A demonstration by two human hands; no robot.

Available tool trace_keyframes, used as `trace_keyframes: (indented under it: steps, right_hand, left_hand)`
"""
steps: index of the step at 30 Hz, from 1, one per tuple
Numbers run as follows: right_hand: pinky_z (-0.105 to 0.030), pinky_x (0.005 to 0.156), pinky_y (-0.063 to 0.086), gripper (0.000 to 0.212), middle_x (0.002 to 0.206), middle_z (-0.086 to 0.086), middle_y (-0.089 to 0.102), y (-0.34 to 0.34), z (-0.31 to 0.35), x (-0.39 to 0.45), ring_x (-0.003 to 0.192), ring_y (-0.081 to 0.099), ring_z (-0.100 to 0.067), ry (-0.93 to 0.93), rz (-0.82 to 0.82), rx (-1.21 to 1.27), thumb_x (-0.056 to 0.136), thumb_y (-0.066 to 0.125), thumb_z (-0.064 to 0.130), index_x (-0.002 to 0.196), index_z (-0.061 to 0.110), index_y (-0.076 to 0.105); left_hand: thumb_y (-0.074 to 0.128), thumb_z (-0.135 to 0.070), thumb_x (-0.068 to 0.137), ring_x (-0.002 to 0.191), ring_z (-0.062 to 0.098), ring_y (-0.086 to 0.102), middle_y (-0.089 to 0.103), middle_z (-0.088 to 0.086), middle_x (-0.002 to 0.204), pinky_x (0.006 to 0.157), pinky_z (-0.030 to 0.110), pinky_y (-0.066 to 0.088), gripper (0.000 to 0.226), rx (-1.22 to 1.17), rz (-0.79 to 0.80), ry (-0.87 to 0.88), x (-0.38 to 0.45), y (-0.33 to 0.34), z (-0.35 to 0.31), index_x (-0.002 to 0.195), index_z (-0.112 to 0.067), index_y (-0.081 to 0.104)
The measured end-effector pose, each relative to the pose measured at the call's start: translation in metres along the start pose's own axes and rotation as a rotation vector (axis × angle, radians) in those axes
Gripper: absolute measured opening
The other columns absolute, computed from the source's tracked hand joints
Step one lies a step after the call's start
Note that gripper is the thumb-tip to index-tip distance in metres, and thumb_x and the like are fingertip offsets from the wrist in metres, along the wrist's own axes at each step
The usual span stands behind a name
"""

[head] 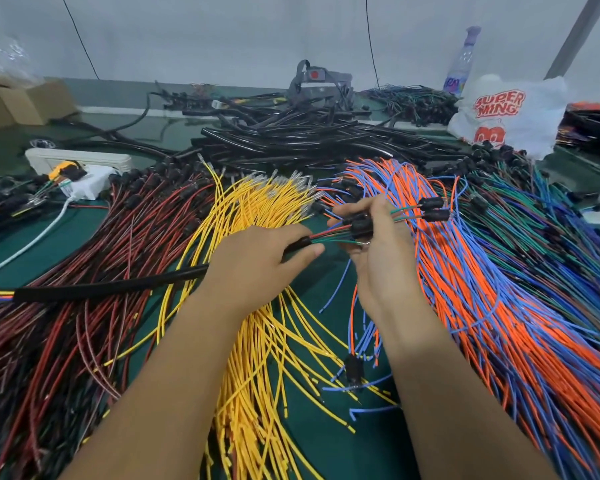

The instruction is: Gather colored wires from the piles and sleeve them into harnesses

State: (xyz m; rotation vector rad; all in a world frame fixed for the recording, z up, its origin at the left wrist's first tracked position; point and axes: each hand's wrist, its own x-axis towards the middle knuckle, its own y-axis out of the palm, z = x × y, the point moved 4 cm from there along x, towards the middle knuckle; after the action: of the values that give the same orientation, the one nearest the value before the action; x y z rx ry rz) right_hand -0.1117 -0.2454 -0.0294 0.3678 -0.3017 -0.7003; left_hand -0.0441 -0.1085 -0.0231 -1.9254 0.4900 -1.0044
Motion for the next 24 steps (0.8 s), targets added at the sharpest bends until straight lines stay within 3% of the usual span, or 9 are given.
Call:
trace_keyframes:
  steps: [3,9,12,14,16,20,24]
  right_hand:
    - [-0.029,0.062,0.052,0.055,0.083,-0.005,0.07,0.004,-0.002,-0.001,0.076,0.065,-0.02,-0.001,0.045,-0.04,0.103,0.035,0.022,0.058,0.025,0.066]
    - [-0.027,0.058,0.048,0.026,0.075,0.0,0.067,0.006,-0.011,0.0,0.067,0.061,-0.011,0.02,0.029,-0.085,0.098,0.039,0.014,0.08,0.01,0.056]
    - [-0.026,0.058,0.048,0.021,0.083,-0.003,0.066,0.008,-0.014,0.0,0.069,0.061,-0.013,0.07,0.059,-0.049,0.1,0.042,0.023,0.095,0.011,0.057]
    - [-0.026,0.057,0.051,0.033,0.09,-0.006,0.063,0.008,-0.016,0.0,0.067,0.062,-0.014,0.107,0.048,-0.029,0.102,0.04,0.037,0.111,0.008,0.054]
    - [-0.027,0.052,0.05,0.036,0.087,-0.008,0.059,0.006,-0.015,-0.001,0.058,0.059,-0.015,0.099,-0.021,-0.121,0.102,0.039,0.04,0.107,0.008,0.053]
    - [-0.022,0.048,0.047,0.015,0.067,-0.002,0.057,0.002,-0.004,-0.006,0.049,0.054,-0.011,-0.06,-0.099,-0.233,0.096,0.057,0.022,0.083,0.014,0.056]
    - [-0.018,0.051,0.048,0.002,0.067,-0.003,0.061,0.005,0.004,-0.01,0.05,0.057,-0.009,-0.148,-0.081,-0.223,0.09,0.066,0.01,0.091,0.011,0.064]
  left_hand:
    - [0.028,-0.069,0.086,0.055,0.009,0.046,0.048,-0.013,0.057,0.044,0.022,0.026,0.049,0.047,-0.013,0.024,0.001,0.001,-0.003,0.107,-0.039,0.06]
    - [0.027,-0.068,0.084,0.054,0.017,0.047,0.048,-0.01,0.057,0.044,0.023,0.024,0.051,0.111,-0.025,0.037,0.002,0.004,-0.009,0.107,-0.036,0.06]
    - [0.035,-0.06,0.092,0.05,0.009,0.042,0.045,-0.008,0.052,0.045,0.028,0.023,0.033,-0.057,-0.007,-0.054,0.002,0.006,-0.006,0.088,-0.036,0.057]
    - [0.038,-0.057,0.095,0.05,0.006,0.044,0.049,-0.011,0.053,0.049,0.029,0.024,0.034,-0.274,0.01,-0.168,0.004,0.008,0.0,0.073,-0.037,0.054]
    - [0.037,-0.056,0.096,0.045,0.004,0.04,0.046,-0.015,0.047,0.052,0.029,0.025,0.044,-0.457,0.013,-0.273,0.006,0.01,0.006,0.069,-0.027,0.057]
    - [0.039,-0.054,0.096,0.039,0.004,0.034,0.039,-0.012,0.041,0.055,0.03,0.028,0.05,-0.591,0.022,-0.354,0.011,0.009,0.012,0.069,-0.018,0.059]
    - [0.039,-0.054,0.096,0.043,0.005,0.036,0.041,-0.013,0.042,0.058,0.03,0.031,0.049,-0.592,0.038,-0.343,0.01,0.01,0.011,0.064,-0.021,0.057]
